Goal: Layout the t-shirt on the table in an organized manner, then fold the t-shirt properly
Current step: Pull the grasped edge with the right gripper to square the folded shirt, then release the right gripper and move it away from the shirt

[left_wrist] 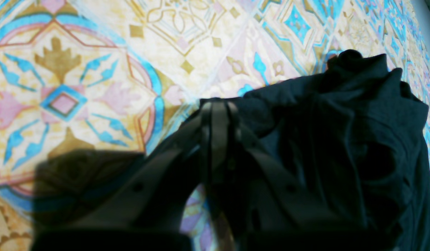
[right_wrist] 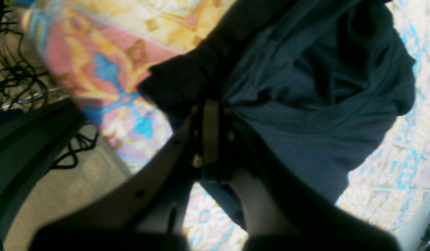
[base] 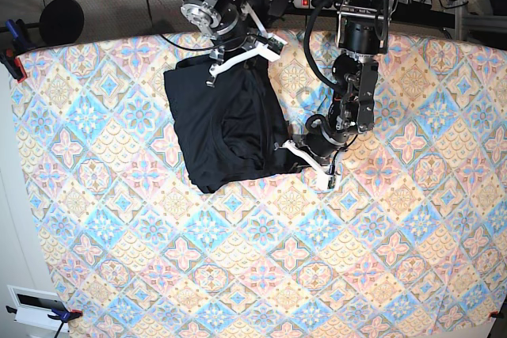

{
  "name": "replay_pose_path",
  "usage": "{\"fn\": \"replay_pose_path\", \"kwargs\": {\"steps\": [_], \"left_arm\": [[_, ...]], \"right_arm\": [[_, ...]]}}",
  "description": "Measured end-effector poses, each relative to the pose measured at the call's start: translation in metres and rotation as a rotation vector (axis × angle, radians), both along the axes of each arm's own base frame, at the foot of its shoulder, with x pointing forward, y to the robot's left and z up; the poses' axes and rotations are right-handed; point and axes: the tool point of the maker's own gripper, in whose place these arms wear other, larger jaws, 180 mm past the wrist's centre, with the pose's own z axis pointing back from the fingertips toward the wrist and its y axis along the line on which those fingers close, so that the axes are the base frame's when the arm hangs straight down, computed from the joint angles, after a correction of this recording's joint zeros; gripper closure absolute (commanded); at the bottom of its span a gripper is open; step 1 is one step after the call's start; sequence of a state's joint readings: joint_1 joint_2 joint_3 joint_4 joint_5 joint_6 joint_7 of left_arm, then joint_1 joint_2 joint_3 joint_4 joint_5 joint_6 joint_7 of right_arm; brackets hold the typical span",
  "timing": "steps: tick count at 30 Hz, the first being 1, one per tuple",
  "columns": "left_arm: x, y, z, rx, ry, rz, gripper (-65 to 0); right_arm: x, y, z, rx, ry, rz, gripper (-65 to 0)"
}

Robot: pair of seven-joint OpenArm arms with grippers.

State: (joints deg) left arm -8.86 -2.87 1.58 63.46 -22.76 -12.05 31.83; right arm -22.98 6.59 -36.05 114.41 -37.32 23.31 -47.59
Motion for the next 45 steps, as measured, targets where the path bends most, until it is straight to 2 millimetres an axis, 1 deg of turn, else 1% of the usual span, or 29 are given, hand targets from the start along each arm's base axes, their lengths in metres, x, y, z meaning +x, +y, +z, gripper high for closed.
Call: {"fn": "replay_pose_path", "kwargs": {"steps": [4,8,12,15,19,21,25,28,31,34,36,41,42,43,44,45], "left_arm": [[0.0,0.0,0.0,0.0,0.0,0.0,-0.1],[0.0,0.0,0.0,0.0,0.0,0.0,-0.1],[0.0,0.0,0.0,0.0,0.0,0.0,-0.1],[0.0,0.0,0.0,0.0,0.0,0.0,-0.1],[0.0,0.0,0.0,0.0,0.0,0.0,-0.1],[0.0,0.0,0.0,0.0,0.0,0.0,-0.1],[0.0,0.0,0.0,0.0,0.0,0.0,-0.1],[0.0,0.0,0.0,0.0,0.0,0.0,-0.1],[0.0,0.0,0.0,0.0,0.0,0.0,-0.1],[0.0,0.0,0.0,0.0,0.0,0.0,-0.1],[0.0,0.0,0.0,0.0,0.0,0.0,-0.1],[0.0,0.0,0.0,0.0,0.0,0.0,-0.1],[0.0,0.001,0.0,0.002,0.001,0.003,-0.1],[0.0,0.001,0.0,0.002,-0.001,0.004,-0.1],[-0.001,0.0,-0.001,-0.001,-0.003,0.003,-0.1],[-0.001,0.0,-0.001,-0.002,-0.002,0.001,-0.1]], "right_arm": [[-0.001,0.002,0.001,0.002,-0.001,0.008,-4.6],[-0.014,0.021,0.002,0.029,0.012,0.084,-11.9],[-0.022,0.03,0.003,0.025,0.007,0.146,-17.7],[-0.024,0.035,0.005,0.027,-0.002,0.169,-19.2],[-0.022,0.033,0.009,0.024,-0.023,0.153,-19.3],[-0.017,0.034,0.014,0.013,-0.065,0.178,-19.3],[-0.004,0.025,0.024,-0.107,-0.169,0.211,-19.3],[0.003,0.021,0.029,-0.153,-0.209,0.218,-19.3],[0.008,0.019,0.03,-0.162,-0.219,0.223,-19.3],[0.012,0.011,0.028,-0.166,-0.208,0.183,-19.3],[0.014,0.012,0.029,-0.139,-0.214,0.181,-19.3],[0.02,0.006,0.028,-0.111,-0.212,0.15,-19.3],[0.036,0.004,0.033,-0.107,-0.249,0.115,-19.3],[0.059,-0.003,0.044,-0.13,-0.316,0.039,-19.3],[0.075,-0.005,0.059,-0.108,-0.368,0.006,-19.3],[0.084,-0.004,0.069,-0.07,-0.402,0.002,-19.3]]}}
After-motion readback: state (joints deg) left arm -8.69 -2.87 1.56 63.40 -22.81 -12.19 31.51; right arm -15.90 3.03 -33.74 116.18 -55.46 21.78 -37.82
